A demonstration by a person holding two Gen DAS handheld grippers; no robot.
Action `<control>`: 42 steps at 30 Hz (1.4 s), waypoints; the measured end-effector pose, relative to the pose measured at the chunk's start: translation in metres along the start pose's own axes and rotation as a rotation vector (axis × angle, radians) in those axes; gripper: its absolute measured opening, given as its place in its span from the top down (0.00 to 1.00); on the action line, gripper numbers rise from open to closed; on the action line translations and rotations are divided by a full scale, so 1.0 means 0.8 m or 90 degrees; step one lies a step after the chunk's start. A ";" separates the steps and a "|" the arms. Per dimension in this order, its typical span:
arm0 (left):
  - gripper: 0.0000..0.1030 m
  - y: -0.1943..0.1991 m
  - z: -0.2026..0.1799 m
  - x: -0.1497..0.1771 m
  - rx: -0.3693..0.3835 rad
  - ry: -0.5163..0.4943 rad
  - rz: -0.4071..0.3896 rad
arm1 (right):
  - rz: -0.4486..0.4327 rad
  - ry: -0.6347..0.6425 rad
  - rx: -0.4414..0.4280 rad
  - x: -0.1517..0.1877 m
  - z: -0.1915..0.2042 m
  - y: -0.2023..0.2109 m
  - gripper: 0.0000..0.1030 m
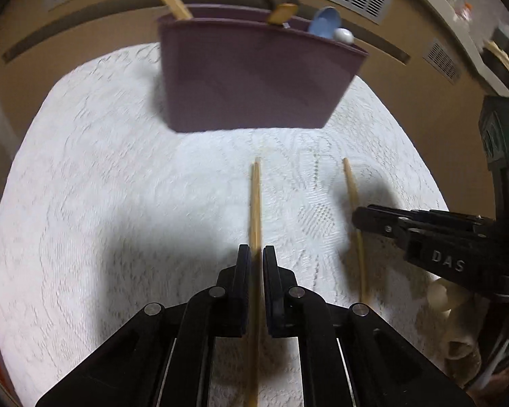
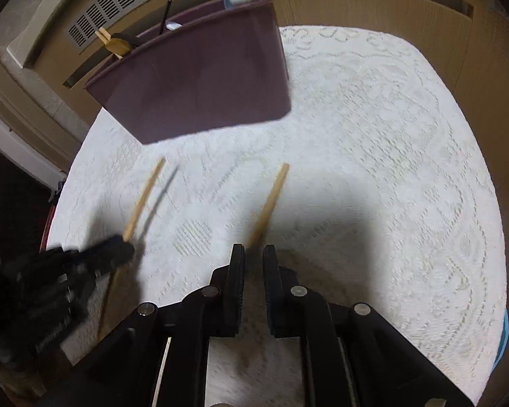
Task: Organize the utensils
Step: 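Grasp a wooden chopstick with the left gripper while the right grasps the other chopstick, then lift both chopsticks upright, lower them into the caddy and open both grippers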
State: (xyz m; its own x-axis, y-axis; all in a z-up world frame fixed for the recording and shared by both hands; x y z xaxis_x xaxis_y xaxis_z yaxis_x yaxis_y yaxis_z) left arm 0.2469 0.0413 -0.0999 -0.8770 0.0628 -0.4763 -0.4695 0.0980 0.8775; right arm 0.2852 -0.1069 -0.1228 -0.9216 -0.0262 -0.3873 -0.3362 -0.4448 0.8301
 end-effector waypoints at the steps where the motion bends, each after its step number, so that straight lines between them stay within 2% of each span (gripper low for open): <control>1: 0.93 0.000 0.002 0.001 0.001 0.000 0.003 | 0.007 0.002 0.008 -0.001 0.004 -0.005 0.85; 4: 0.93 0.001 0.007 0.001 0.009 -0.007 0.010 | 0.012 0.012 0.032 -0.003 0.016 -0.015 0.76; 8: 0.92 -0.016 -0.006 0.004 0.017 -0.009 0.032 | 0.017 0.054 0.075 -0.007 0.029 -0.026 0.75; 9: 0.92 -0.018 -0.008 0.003 0.013 -0.011 0.031 | 0.021 0.074 0.084 -0.007 0.034 -0.027 0.76; 11: 0.92 -0.020 -0.011 -0.002 0.006 -0.019 0.036 | 0.024 0.100 0.091 -0.008 0.041 -0.033 0.88; 18: 0.91 -0.034 -0.025 -0.016 -0.013 -0.045 0.061 | -0.001 0.113 0.052 -0.008 0.034 -0.014 0.93; 21: 0.86 -0.041 -0.030 -0.025 0.003 -0.059 0.084 | -0.020 0.103 0.033 -0.013 0.022 0.000 0.93; 25: 0.87 -0.047 -0.037 -0.035 0.002 -0.085 0.096 | -0.038 0.103 0.011 -0.013 0.016 0.011 0.93; 29: 0.94 -0.044 -0.047 -0.031 -0.036 -0.101 0.041 | -0.059 0.106 -0.025 -0.011 0.022 0.023 0.93; 32: 0.94 -0.035 -0.045 -0.023 -0.013 -0.053 0.021 | -0.074 0.111 -0.035 -0.003 0.022 0.039 0.93; 35: 0.94 -0.003 -0.043 -0.019 0.004 -0.018 -0.036 | -0.086 0.121 -0.035 0.002 0.024 0.056 0.94; 37: 0.94 0.013 -0.041 -0.017 0.010 -0.004 -0.056 | -0.090 0.131 -0.028 0.005 0.025 0.061 0.94; 42: 0.94 0.054 -0.025 -0.023 0.026 0.028 -0.103 | -0.062 0.153 -0.008 0.008 0.022 0.044 0.93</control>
State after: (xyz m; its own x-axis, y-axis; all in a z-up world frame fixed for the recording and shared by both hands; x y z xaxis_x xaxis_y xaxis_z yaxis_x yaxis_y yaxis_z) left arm 0.2410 0.0245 -0.0519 -0.7942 -0.0013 -0.6077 -0.6015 0.1441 0.7858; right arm 0.2642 -0.1073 -0.0887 -0.8119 -0.1934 -0.5508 -0.4177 -0.4665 0.7796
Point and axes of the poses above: each gripper's, at about its wrist camera, not at the fingertips, and y roughly against the way its jaws point, z to its left, x to its underside, the point moved 6 cm from there along -y, roughly the way its jaws point, and after that the axes turned 11 degrees about -x, right-handed, at the moved point
